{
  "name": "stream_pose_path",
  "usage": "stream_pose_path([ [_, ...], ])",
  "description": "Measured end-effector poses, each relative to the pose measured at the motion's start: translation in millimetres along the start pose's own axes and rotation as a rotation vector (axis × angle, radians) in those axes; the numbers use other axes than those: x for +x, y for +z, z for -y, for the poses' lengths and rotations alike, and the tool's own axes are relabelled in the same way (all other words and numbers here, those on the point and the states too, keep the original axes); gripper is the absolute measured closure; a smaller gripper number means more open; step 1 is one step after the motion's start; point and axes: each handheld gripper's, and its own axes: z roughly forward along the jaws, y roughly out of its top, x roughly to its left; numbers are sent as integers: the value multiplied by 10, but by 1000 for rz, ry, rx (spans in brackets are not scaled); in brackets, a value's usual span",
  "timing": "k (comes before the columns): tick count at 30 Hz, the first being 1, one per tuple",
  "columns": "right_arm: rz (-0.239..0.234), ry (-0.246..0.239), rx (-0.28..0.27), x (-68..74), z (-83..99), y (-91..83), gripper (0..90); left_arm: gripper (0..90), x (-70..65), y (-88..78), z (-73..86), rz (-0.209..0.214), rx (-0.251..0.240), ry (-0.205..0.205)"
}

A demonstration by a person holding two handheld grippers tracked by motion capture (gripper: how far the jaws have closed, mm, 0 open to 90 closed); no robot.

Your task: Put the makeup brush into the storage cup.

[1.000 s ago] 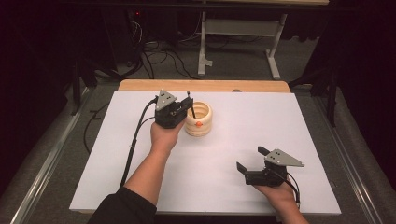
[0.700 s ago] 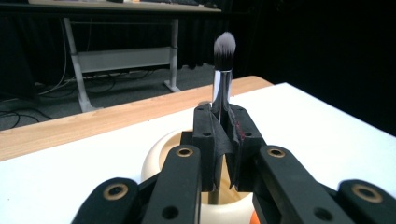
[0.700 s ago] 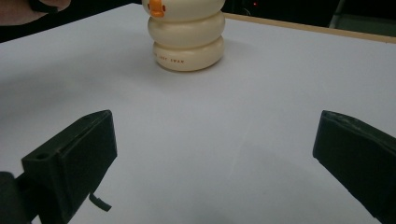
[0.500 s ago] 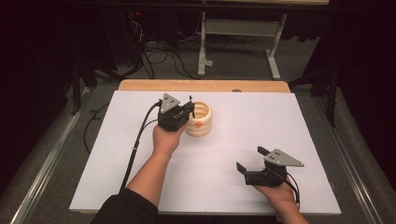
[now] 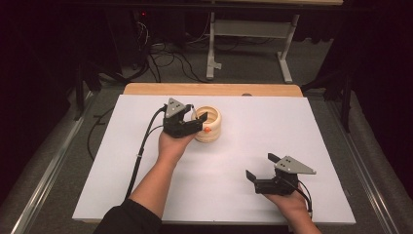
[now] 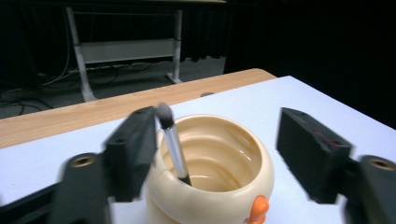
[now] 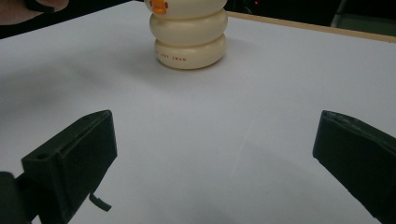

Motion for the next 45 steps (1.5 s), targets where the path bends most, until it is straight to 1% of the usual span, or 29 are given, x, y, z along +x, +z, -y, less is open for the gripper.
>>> stream_pose_path([
  [4, 2, -5, 0, 5, 0, 6, 13, 226, 10, -27, 15, 20, 8, 1],
  [7, 1, -5, 1, 7, 0, 6, 13, 198, 20, -48, 29, 26, 3, -12],
  [10, 3, -1, 3, 11, 1, 4, 13, 166, 32, -72, 36, 24, 0, -13],
  [14, 3, -1, 3, 11, 1, 3, 13, 161, 42, -107, 37, 24, -3, -13],
  [20, 4, -9, 3, 10, 1, 1, 13, 152, 56, -156, 61, 21, 6, -13],
  [23, 6, -6, 3, 15, 1, -2, 13, 152, 56, -190, 101, 23, 8, -12],
  [25, 5, -13, 5, 14, 1, -1, 13, 150, 57, -212, 131, 23, 13, -10],
  [30, 7, -8, 9, 23, 2, -1, 13, 151, 76, -281, 198, 27, 12, -20],
  [36, 6, -16, 12, 25, 5, 8, 13, 144, 59, -370, 286, 36, 6, -17],
  [40, 6, -17, 11, 28, 6, 13, 13, 136, 65, -434, 351, 34, 16, -4],
  [41, 5, -18, 12, 28, 7, 13, 13, 131, 63, -451, 369, 30, 13, -7],
  [45, 6, -18, 17, 32, 9, 17, 13, 96, 78, -536, 441, 27, 20, 1],
])
